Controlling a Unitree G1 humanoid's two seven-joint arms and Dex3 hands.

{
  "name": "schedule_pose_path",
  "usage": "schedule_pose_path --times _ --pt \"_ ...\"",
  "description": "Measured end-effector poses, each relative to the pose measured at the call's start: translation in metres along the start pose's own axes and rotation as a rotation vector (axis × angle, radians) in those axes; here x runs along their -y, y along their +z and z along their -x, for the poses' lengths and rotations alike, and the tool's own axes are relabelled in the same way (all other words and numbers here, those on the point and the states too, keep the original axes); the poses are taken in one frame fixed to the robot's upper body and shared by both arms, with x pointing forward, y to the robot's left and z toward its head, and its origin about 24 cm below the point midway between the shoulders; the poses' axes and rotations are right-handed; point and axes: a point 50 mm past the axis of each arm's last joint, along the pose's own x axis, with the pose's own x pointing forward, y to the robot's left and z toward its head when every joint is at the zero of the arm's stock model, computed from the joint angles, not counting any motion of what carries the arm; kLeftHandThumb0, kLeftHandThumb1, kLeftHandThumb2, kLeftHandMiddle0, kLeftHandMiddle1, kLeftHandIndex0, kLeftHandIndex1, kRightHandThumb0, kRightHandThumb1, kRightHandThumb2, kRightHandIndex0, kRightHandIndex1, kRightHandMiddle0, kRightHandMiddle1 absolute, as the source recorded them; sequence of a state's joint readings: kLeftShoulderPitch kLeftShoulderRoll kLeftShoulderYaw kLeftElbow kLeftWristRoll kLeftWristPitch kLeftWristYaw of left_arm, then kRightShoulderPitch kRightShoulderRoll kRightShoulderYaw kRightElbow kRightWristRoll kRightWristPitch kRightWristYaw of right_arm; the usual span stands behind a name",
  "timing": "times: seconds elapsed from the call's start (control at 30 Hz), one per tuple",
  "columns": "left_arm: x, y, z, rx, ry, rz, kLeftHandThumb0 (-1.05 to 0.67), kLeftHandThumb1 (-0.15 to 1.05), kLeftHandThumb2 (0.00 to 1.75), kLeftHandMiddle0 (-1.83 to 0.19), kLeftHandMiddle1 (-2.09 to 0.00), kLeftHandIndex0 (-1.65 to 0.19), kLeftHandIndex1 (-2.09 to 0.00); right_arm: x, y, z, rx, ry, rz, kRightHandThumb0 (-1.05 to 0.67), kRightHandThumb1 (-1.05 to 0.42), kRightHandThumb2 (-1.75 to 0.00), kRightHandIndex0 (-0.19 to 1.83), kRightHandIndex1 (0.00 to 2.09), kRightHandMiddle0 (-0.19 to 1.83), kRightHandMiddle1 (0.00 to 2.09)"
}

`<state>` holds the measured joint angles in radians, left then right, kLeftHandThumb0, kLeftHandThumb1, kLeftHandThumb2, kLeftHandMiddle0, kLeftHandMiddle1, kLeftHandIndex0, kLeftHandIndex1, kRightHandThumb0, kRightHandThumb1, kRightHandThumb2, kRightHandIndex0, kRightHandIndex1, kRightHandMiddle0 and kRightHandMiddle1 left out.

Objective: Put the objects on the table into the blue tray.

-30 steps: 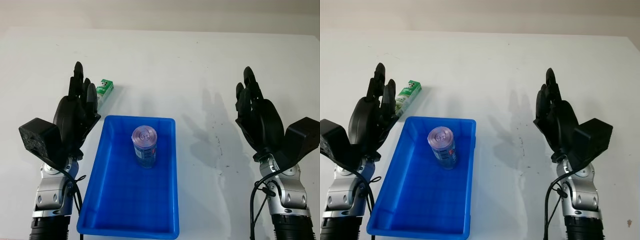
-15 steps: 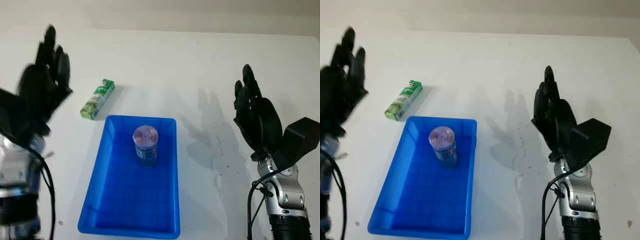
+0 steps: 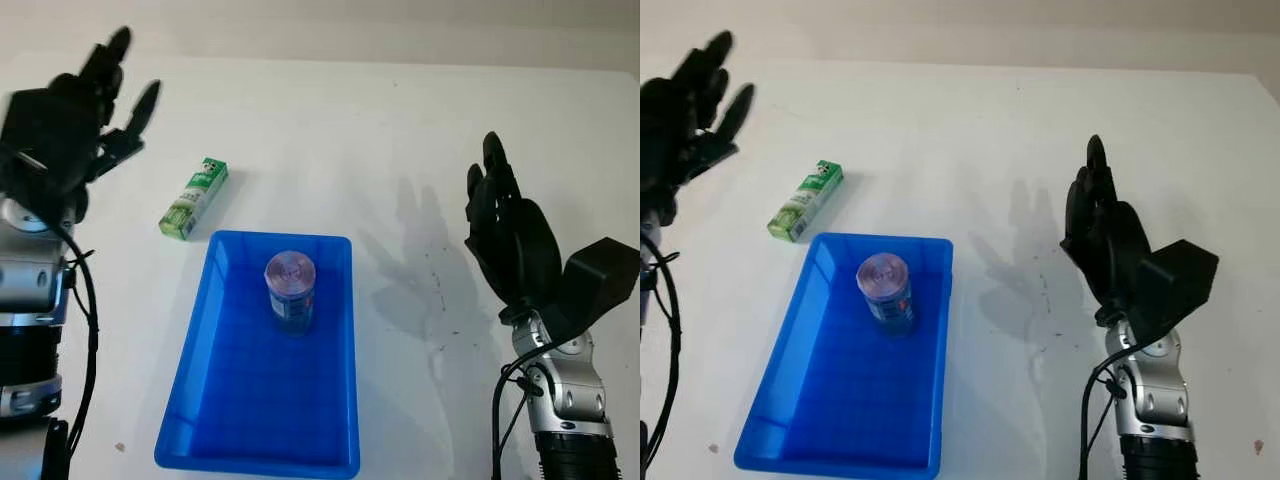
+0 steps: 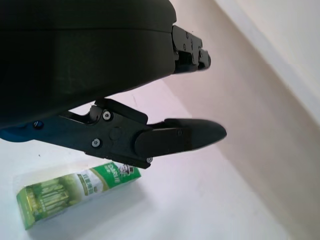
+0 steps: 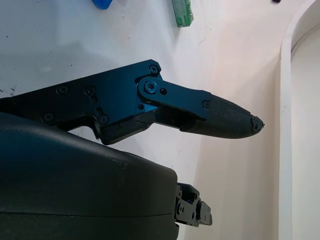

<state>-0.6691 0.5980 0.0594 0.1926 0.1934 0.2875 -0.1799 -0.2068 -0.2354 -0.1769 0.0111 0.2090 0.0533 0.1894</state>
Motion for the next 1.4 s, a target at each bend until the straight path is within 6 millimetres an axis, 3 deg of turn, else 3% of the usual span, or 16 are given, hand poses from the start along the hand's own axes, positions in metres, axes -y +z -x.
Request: schedule_pose_path --times 0.17,0.33,0.57,0.8,0.97,1.23,1.4 --pt "0.001 0.001 -0.013 -0.056 -0.047 -0.100 -0.69 1.05 0.25 -0.06 -0.04 -0.04 -0.06 0.001 -0.001 0.001 -0.001 0.004 -0.004 -0.81 -1.05 -0.69 -0.19 0.00 -0.19 0.00" --pt "-0.001 0.003 -0.022 0.011 -0.148 -0.276 -0.64 1.05 0.11 0.04 -0.03 0.05 -0.02 0.001 -0.002 0.003 -0.006 -0.001 -0.007 -0.81 -1.05 -0.67 -0.19 0.00 -0.19 0.00" --pt "-0.009 -0.006 -0.027 0.067 -0.207 -0.518 -0.54 1.03 0.06 0.11 -0.02 0.09 -0.01 0.001 -0.003 0.004 -0.008 -0.005 -0.008 -0.79 -1.05 -0.68 -0.19 0.00 -0.19 0.00" --pt "-0.020 -0.002 -0.027 0.236 -0.191 -0.995 -0.30 0.96 0.04 0.08 -0.05 0.04 -0.05 0.001 -0.003 0.004 -0.005 -0.003 -0.010 -0.79 -1.05 -0.68 -0.19 0.00 -0.19 0.00" --pt "-0.025 0.002 -0.026 0.371 -0.175 -1.252 -0.23 0.92 0.04 0.02 -0.07 0.00 -0.07 0.000 -0.004 0.004 -0.006 -0.003 -0.013 -0.79 -1.05 -0.68 -0.19 0.00 -0.19 0.00" --pt "-0.032 0.002 -0.029 0.573 -0.147 -1.609 -0.23 1.02 0.08 -0.06 -0.07 -0.06 -0.08 -0.001 -0.005 0.005 -0.012 -0.005 -0.018 -0.77 -1.05 -0.70 -0.19 0.00 -0.19 0.00" --pt "-0.038 0.015 -0.034 0.724 -0.142 -1.783 -0.05 1.03 0.11 -0.10 -0.07 -0.09 -0.09 -0.003 -0.006 0.005 -0.014 -0.009 -0.028 -0.76 -1.05 -0.69 -0.19 0.00 -0.19 0.00"
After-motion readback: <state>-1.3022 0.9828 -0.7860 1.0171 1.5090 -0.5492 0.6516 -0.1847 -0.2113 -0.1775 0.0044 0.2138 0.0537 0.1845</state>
